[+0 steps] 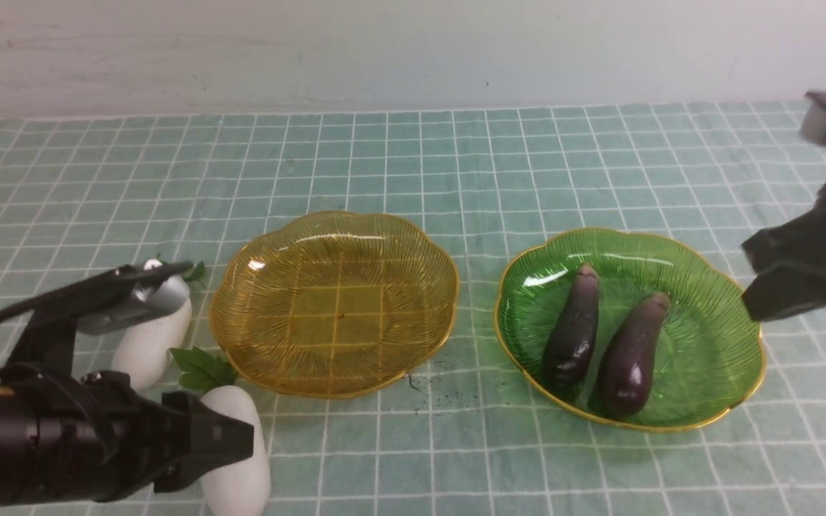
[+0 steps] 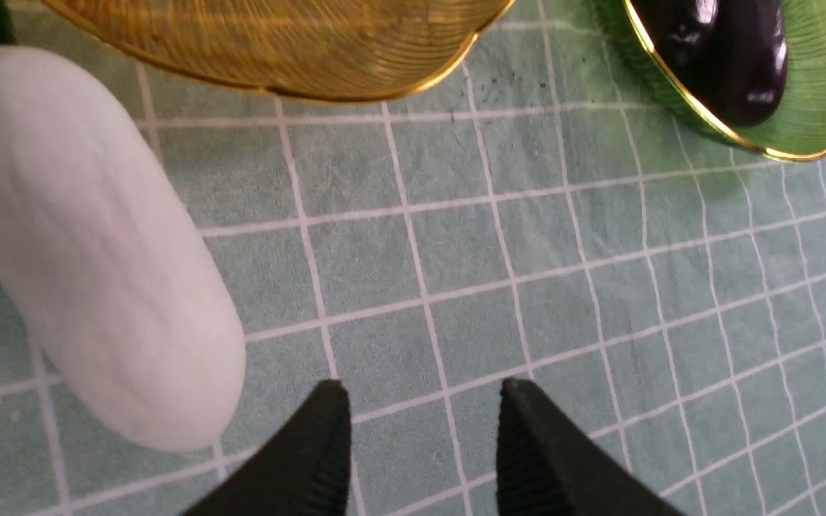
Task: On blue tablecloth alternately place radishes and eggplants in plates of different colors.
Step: 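Pick up the white radish and place it in the left plate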
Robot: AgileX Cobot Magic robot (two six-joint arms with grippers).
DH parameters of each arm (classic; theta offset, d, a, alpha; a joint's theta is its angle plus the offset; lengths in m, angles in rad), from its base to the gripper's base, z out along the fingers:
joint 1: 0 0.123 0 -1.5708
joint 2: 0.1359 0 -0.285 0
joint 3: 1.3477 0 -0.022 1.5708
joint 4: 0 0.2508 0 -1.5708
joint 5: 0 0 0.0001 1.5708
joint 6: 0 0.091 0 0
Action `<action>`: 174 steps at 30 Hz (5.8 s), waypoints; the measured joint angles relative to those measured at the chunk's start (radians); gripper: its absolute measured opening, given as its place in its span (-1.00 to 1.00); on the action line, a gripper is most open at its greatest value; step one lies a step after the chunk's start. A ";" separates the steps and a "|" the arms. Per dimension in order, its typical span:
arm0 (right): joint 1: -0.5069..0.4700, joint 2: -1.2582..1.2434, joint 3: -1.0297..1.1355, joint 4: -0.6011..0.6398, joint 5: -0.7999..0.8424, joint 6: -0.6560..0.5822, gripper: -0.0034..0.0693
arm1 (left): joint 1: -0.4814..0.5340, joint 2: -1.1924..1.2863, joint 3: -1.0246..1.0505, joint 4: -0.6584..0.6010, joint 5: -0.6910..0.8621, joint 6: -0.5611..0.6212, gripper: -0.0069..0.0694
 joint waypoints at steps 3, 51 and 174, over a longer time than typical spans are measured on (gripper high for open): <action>0.000 -0.151 0.000 -0.015 0.014 0.000 -0.86 | 0.000 0.000 -0.040 0.134 0.018 -0.148 0.10; 0.000 -0.608 0.371 -0.063 0.040 -0.046 -0.87 | 0.000 0.369 -0.070 0.201 -0.238 -0.175 0.57; 0.000 -0.608 0.439 -0.102 -0.202 -0.047 -0.87 | 0.195 0.646 -0.631 0.607 0.271 -0.337 -0.72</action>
